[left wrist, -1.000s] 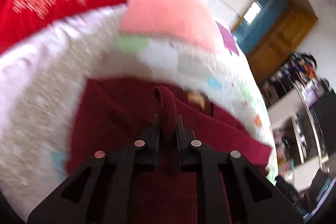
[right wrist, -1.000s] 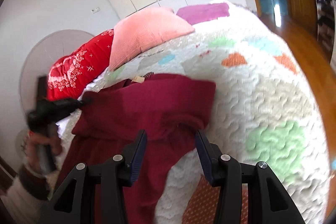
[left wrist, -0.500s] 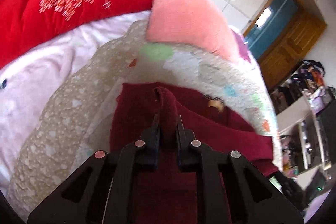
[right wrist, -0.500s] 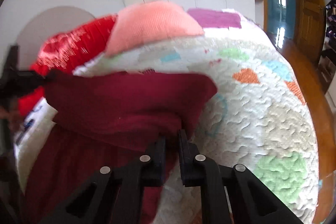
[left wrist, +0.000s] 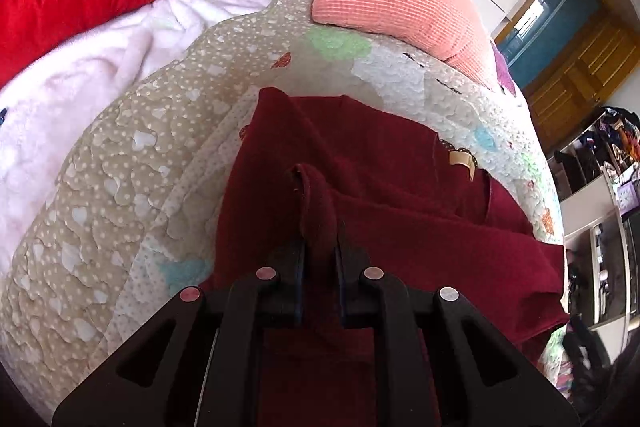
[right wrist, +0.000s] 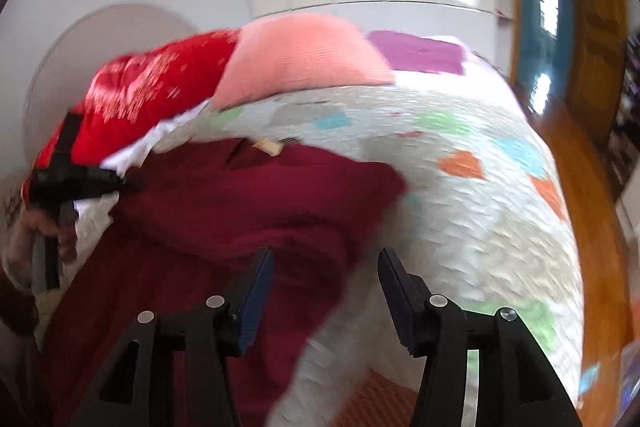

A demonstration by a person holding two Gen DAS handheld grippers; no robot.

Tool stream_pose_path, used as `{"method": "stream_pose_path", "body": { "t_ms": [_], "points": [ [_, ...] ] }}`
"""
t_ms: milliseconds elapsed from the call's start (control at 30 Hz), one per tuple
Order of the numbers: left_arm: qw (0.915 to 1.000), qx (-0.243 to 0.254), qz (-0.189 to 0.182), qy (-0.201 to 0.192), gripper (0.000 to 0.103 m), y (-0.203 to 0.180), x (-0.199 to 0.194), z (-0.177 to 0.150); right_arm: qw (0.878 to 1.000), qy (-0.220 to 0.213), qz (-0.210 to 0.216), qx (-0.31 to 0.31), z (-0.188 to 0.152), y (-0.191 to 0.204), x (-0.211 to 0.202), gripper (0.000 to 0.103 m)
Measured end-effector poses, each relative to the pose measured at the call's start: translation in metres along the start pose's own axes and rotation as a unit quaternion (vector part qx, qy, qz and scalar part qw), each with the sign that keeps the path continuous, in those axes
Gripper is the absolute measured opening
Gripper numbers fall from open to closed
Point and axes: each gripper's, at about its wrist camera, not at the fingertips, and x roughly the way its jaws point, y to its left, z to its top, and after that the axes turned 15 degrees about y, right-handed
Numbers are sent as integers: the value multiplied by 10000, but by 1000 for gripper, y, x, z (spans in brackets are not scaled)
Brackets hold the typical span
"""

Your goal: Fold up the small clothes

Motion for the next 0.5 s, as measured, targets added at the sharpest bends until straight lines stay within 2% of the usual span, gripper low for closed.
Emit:
{"method": "stream_pose_path", "body": {
  "t_ms": [33, 67, 100, 133, 200, 233, 300, 333, 400, 500],
  "points": [
    [10000, -10, -7, 4, 11, -2, -1, -1, 9999, 70, -75, -106, 2, 5, 8, 35],
    [10000, -13, -17, 3, 11, -3, -3, -3, 9989, 204, -358, -219, 7, 12, 22, 28],
    [10000, -13, -21, 2, 11, -4, -5, -4, 9980, 246, -525, -239, 8, 13, 29, 16],
    [10000, 4, -32, 1, 11, -4, -7, -4, 9974, 262, -637, -198, 9, 13, 35, 9],
    [9999, 63, -75, -27, 11, -7, -11, -4, 9992, 141, -316, 181, 10, -4, 30, 7],
    [9998, 93, -177, -20, 11, -8, -13, -5, 9992, -49, 36, 391, 8, -14, 16, 7],
    [9995, 99, -314, 36, 11, -11, -10, -5, 9980, -312, 181, 520, 4, -20, -3, 6],
    [9996, 139, -250, 50, 11, -14, -7, -5, 9976, -403, 176, 537, -1, -22, -12, 6],
    [9997, 235, -2, 104, 11, -20, 4, -6, 9988, -208, 165, 414, -11, -22, -12, 6],
    [9994, 234, 70, 233, 11, -19, 13, -9, 9975, 660, -245, -41, -33, -11, 18, 6]
  ]
}}
